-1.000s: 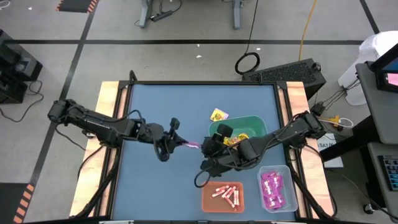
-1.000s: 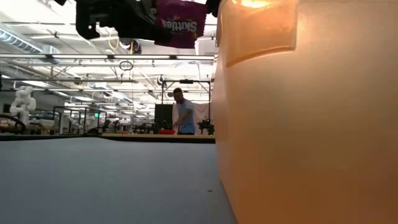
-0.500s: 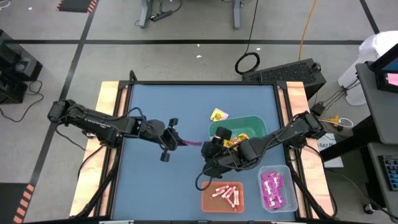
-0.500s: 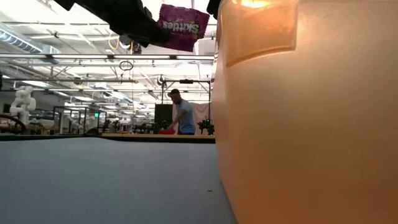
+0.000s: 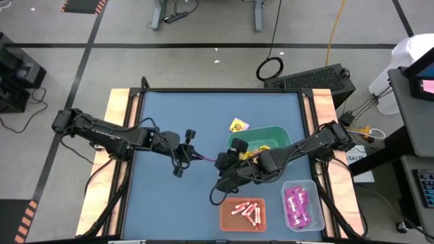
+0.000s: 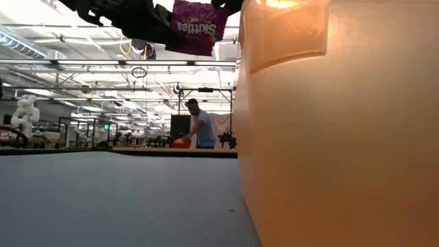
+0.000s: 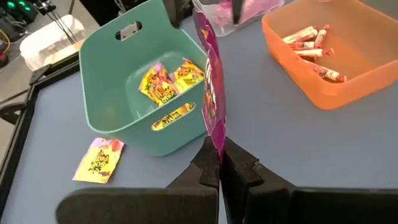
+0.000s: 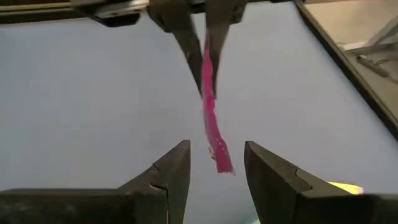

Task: Sort candy
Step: Put the purple candy pack into the transparent bin

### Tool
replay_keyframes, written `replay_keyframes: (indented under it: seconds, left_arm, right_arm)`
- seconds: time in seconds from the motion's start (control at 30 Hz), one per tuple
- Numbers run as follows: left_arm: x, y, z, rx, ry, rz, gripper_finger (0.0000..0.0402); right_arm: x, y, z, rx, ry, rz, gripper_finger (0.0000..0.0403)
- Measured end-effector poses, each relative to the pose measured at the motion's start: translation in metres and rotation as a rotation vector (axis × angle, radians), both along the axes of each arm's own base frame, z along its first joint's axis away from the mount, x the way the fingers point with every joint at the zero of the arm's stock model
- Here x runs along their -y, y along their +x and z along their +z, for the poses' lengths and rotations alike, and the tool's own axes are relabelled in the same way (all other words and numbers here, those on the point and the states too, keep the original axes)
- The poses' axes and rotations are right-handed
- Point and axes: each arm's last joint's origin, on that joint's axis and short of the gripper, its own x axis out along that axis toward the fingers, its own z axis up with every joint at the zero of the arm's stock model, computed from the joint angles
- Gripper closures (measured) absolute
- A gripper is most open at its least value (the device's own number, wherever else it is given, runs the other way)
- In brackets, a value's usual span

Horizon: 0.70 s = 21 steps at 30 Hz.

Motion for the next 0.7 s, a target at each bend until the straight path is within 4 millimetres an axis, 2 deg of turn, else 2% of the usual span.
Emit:
replay_keyframes:
  seconds: [0.33,0.43,0.63,0.7]
  left_arm:
    - [0.000,0.000,0.000,-0.003,0.004,0.000,0.0400]
    - [0.000,0.000,-0.001,-0.008,0.006,0.001,0.0400]
    - [0.000,0.000,-0.001,-0.009,0.004,0.002,0.0400]
    - [0.000,0.000,-0.001,-0.009,-0.004,0.007,0.0400]
  right_arm:
    - [0.010,0.013,-0.014,-0.046,-0.043,0.019,0.0272]
    - [0.012,0.014,-0.014,-0.056,-0.042,0.031,0.0298]
    - [0.011,0.014,-0.015,-0.067,-0.048,0.050,0.0383]
    - [0.011,0.014,-0.015,-0.070,-0.051,0.056,0.0397]
